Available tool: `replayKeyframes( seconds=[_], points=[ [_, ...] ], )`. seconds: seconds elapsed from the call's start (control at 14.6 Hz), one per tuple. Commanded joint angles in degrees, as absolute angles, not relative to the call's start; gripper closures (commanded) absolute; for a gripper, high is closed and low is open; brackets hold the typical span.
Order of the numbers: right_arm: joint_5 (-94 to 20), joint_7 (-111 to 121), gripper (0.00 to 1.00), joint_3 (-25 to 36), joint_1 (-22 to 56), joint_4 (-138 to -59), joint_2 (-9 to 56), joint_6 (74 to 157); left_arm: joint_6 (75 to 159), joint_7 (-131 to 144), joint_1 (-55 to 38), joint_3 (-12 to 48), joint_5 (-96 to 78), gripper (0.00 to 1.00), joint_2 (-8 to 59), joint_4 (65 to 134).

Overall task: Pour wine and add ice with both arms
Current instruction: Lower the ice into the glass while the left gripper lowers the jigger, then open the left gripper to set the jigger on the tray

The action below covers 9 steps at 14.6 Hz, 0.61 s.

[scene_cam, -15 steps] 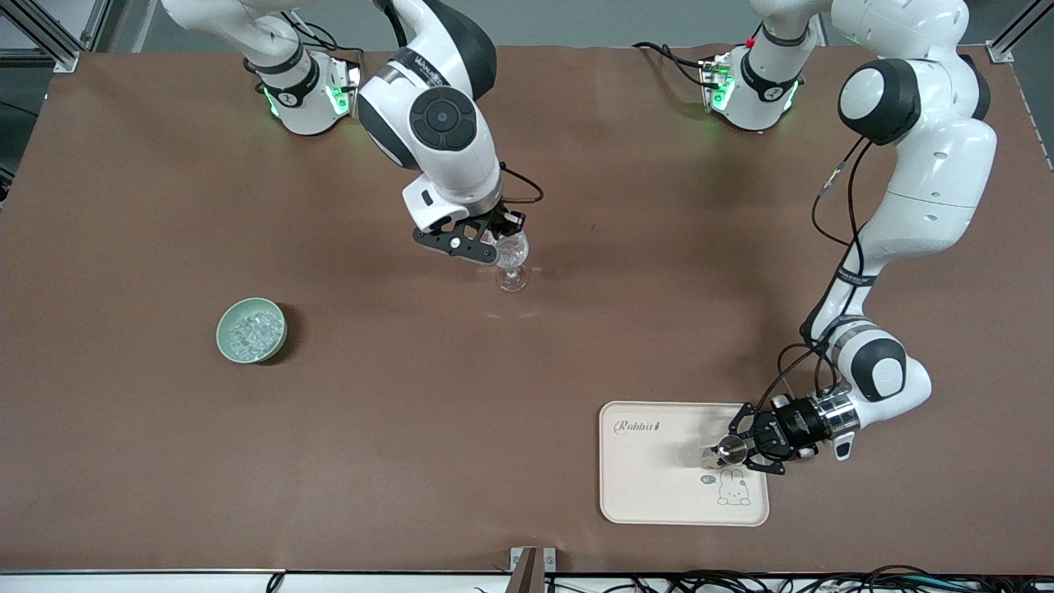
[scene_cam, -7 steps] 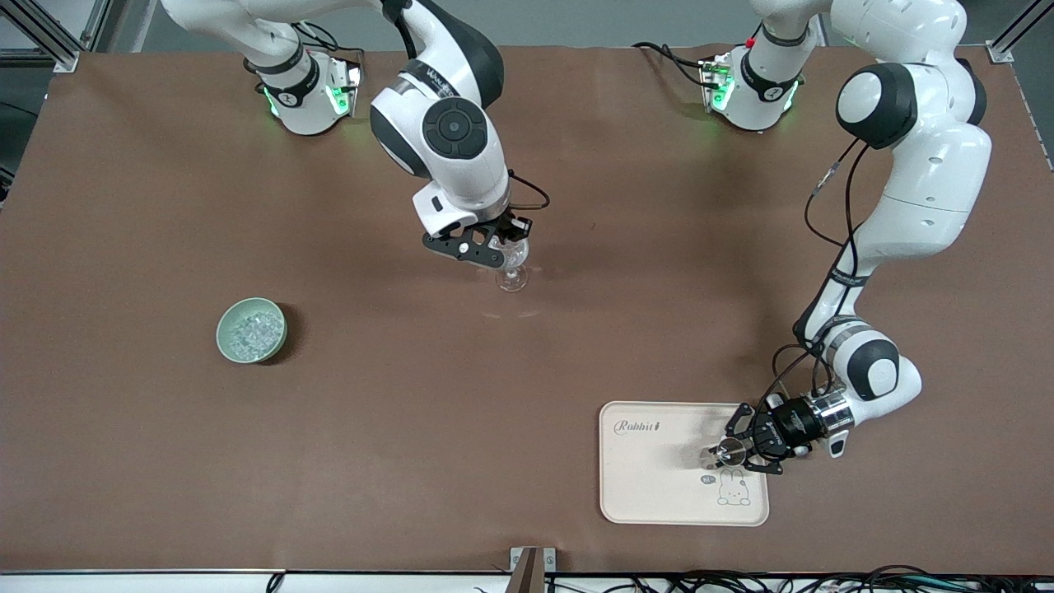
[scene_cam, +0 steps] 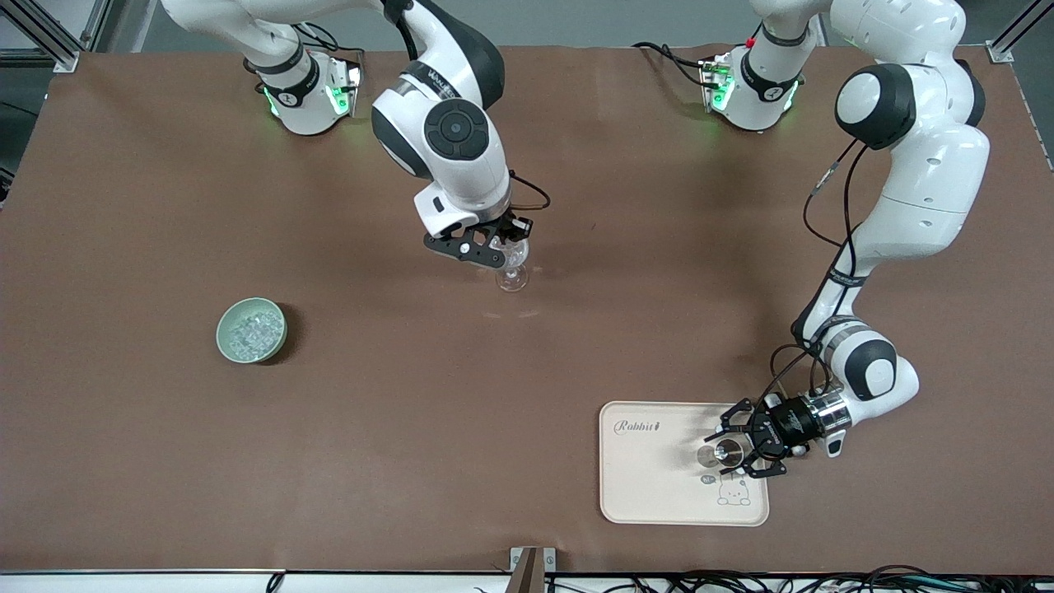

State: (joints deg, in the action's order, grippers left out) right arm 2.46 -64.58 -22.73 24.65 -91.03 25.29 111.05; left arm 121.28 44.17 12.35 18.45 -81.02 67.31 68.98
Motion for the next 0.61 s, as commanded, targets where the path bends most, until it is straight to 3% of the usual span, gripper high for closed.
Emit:
replayKeyframes(
  seconds=[0.0,0.2,0.55],
  points=[
    [3.3,-65.8,0.91,-22.7,25.2,-90.9,25.7,111.6,121.3,43.2,11.6,18.0,-79.6,0.0,65.8,68.6],
    [3.3,-65.8,0.85,-22.7,25.1,-90.7,25.7,111.5,120.9,44.0,14.2,17.8,-70.2,0.0,62.8,68.6],
    [3.2,-65.7,0.61,-22.7,25.0,-90.4,25.7,111.4,113.8,53.9,16.3,17.8,-48.3,0.0,54.6,69.3]
  ],
)
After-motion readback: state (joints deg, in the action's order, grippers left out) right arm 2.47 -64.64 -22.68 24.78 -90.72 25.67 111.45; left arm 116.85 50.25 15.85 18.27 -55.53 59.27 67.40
